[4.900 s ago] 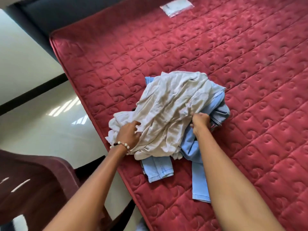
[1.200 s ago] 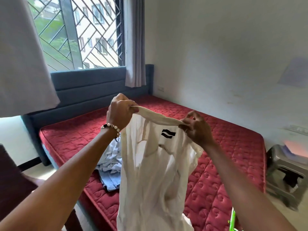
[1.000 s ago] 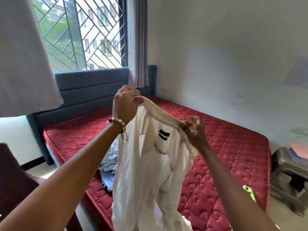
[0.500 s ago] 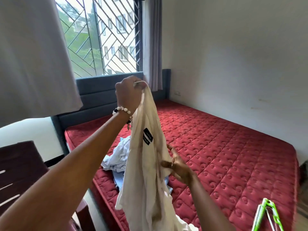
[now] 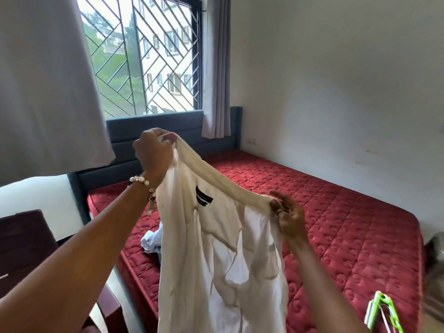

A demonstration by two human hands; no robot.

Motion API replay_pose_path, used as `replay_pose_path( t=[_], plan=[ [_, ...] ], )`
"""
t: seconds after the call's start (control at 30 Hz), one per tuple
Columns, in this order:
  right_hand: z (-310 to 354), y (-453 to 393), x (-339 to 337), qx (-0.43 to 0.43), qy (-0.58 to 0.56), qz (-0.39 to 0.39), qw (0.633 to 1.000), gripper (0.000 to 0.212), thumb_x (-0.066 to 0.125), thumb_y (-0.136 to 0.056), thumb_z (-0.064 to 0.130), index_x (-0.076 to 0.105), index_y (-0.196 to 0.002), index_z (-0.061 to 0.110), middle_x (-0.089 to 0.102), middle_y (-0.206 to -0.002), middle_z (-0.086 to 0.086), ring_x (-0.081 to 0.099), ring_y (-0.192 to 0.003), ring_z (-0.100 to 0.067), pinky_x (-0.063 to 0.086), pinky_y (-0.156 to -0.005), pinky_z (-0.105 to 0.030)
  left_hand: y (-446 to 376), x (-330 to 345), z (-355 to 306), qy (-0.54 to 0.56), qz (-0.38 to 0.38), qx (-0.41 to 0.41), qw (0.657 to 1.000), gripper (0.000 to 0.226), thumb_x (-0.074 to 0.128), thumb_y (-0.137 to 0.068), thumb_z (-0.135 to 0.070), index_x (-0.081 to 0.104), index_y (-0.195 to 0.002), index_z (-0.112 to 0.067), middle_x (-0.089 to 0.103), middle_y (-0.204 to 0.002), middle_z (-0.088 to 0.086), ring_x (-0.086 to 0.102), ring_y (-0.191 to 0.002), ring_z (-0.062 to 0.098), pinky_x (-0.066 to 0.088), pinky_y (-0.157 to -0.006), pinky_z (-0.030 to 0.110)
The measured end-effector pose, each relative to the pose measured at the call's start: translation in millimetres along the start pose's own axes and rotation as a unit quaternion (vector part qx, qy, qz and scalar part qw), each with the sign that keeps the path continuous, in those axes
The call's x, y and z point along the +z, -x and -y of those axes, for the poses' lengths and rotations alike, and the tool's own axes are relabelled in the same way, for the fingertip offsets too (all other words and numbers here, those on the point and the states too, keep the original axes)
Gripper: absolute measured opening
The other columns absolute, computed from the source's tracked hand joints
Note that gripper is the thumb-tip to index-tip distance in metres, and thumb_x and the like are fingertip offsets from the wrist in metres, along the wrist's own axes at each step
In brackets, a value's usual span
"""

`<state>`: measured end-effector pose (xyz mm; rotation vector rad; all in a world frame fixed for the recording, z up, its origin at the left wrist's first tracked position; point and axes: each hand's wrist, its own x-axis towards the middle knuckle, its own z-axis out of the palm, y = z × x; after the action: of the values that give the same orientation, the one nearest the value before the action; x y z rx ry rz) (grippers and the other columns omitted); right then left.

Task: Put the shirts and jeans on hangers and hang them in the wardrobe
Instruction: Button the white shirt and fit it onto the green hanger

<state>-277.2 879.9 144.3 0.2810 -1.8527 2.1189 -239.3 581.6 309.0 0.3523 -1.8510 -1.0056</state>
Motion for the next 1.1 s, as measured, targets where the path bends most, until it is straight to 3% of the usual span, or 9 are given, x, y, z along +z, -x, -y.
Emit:
replay_pose_path(
  t=[0.13,0.23,0.4,0.53,0.6,0.7,0.83,0.93,1.1],
  plan=[
    [23,-13,-24,-0.001,0.183,0.108,0.977,0.032,0.072,-0.080,-0.002,0.070,-0.111,0.002,0.071,-0.108,-0.010,0.067,-0.096,-0.018,0.054,-0.092,-0.037,-2,4,10,-0.005,0.026,0.023,0.999,0.017,0.070,-0.085,-0.023,0.075,-0.096,-0.011,0.072,-0.088,0.008,0.066,-0.084,0.022,0.053,-0.080,0.030],
    [36,-18,-36,-0.065,0.340,0.040,0.937,0.024,0.068,-0.073,-0.002,0.075,-0.094,0.006,0.072,-0.091,-0.001,0.067,-0.085,-0.019,0.055,-0.078,-0.027,2,9,14,-0.017,0.051,0.047,0.997,0.019,0.069,-0.085,-0.027,0.075,-0.096,-0.012,0.073,-0.089,0.009,0.067,-0.085,0.024,0.051,-0.078,0.031],
    [62,-12,-49,-0.119,0.299,-0.121,0.939,0.019,0.053,-0.077,0.026,0.063,-0.072,0.010,0.058,-0.068,-0.002,0.051,-0.064,-0.017,0.036,-0.058,-0.027,25,16,14,-0.186,0.074,0.148,0.968,0.021,0.060,-0.090,-0.034,0.072,-0.098,-0.020,0.071,-0.089,0.014,0.065,-0.085,0.040,0.052,-0.071,0.042],
    [92,-15,-45,-0.048,0.274,-0.107,0.954,0.027,0.050,-0.080,0.017,0.059,-0.069,-0.006,0.056,-0.059,-0.017,0.046,-0.054,-0.022,0.033,-0.047,-0.022,46,38,-9,-0.225,0.256,0.093,0.935,0.017,0.062,-0.086,-0.027,0.072,-0.090,-0.014,0.069,-0.088,0.018,0.065,-0.080,0.036,0.051,-0.065,0.034],
    [117,-11,-42,0.025,0.194,-0.060,0.979,0.024,0.046,-0.085,0.003,0.060,-0.075,-0.013,0.056,-0.068,-0.031,0.051,-0.055,-0.022,0.039,-0.048,-0.018,55,47,-31,-0.148,0.419,0.015,0.896,0.011,0.069,-0.082,-0.018,0.072,-0.079,-0.007,0.066,-0.075,0.012,0.063,-0.061,0.019,0.048,-0.048,0.025],
    [159,0,-44,0.128,0.010,0.063,0.990,0.031,0.046,-0.087,0.004,0.063,-0.061,0.005,0.058,-0.062,-0.013,0.055,-0.053,-0.017,0.047,-0.053,-0.021,58,38,-58,0.117,0.589,-0.081,0.796,0.007,0.073,-0.078,-0.010,0.071,-0.077,-0.004,0.066,-0.066,0.008,0.061,-0.054,0.013,0.051,-0.047,0.024],
    [192,-8,-56,0.065,-0.165,0.070,0.982,0.009,0.070,-0.070,0.024,0.068,-0.067,0.016,0.062,-0.068,-0.001,0.056,-0.067,-0.015,0.048,-0.072,-0.028,67,36,-81,0.339,0.485,-0.150,0.792,0.041,0.069,-0.079,-0.031,0.066,-0.112,-0.007,0.069,-0.103,0.013,0.067,-0.092,0.023,0.056,-0.086,0.035],
    [195,-24,-64,0.094,-0.247,0.081,0.961,0.021,0.074,-0.074,0.029,0.062,-0.063,0.015,0.058,-0.061,0.000,0.054,-0.062,-0.014,0.048,-0.072,-0.030,67,55,-89,0.357,0.491,-0.173,0.776,0.034,0.062,-0.086,-0.027,0.064,-0.111,-0.004,0.065,-0.100,0.015,0.063,-0.089,0.023,0.053,-0.088,0.038],
    [154,-51,-94,0.171,0.011,-0.017,0.985,0.015,0.059,-0.093,0.020,0.058,-0.089,0.005,0.053,-0.065,-0.009,0.051,-0.049,-0.014,0.045,-0.048,-0.022,45,117,-42,-0.100,0.576,-0.017,0.811,0.005,0.062,-0.089,-0.007,0.061,-0.086,-0.004,0.052,-0.057,0.010,0.048,-0.036,0.012,0.040,-0.035,0.021]
  ],
)
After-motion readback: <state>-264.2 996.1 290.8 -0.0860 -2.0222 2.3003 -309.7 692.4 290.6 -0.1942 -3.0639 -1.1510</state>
